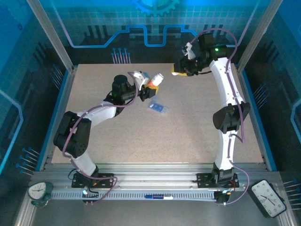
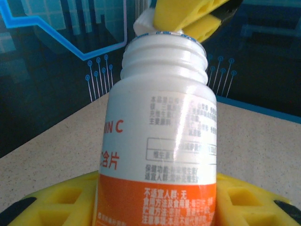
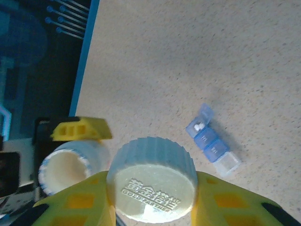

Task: Sort the pills into containers

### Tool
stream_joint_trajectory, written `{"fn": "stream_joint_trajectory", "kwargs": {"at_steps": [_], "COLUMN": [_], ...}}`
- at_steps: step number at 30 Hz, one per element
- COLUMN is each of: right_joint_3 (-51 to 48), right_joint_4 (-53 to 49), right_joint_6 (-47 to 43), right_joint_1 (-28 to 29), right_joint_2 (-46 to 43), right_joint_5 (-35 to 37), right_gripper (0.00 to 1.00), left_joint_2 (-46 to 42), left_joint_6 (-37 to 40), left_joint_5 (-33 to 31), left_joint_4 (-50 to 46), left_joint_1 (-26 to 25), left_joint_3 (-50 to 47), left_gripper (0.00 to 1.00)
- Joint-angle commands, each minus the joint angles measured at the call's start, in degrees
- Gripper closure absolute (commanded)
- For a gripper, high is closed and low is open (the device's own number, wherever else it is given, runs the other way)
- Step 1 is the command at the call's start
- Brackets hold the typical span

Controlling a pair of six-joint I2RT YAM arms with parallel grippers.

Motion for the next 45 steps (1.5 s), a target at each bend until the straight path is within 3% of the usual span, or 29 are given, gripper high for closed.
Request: {"fn": "stream_joint_trajectory", "kwargs": {"at_steps": [1, 35, 45], "right_joint_3": [1.4, -5.4, -9.1], "right_joint_4": [-4.3, -6.7, -7.3], "right_joint_6": [-4.0, -12.0, -13.9], "right_joint_1": [-0.7, 4.7, 4.9], "right_joint_2": [-0.1, -0.8, -2.9], "right_joint_5": [-4.9, -13.2, -14.5], "right_gripper": [0.63, 0.63, 0.65], "left_joint_2": [1.2, 2.3, 0.3], "left_joint_6": [3.7, 8.6, 14.8], "left_joint_5": [2.5, 9.0, 13.9], "left_joint_4": [-1.5, -7.3, -14.2], "left_joint_1": [-0.6, -0.7, -0.7], "left_joint_3": [0.7, 6.0, 6.8], "left_gripper": [1.00, 1.00, 1.00]}}
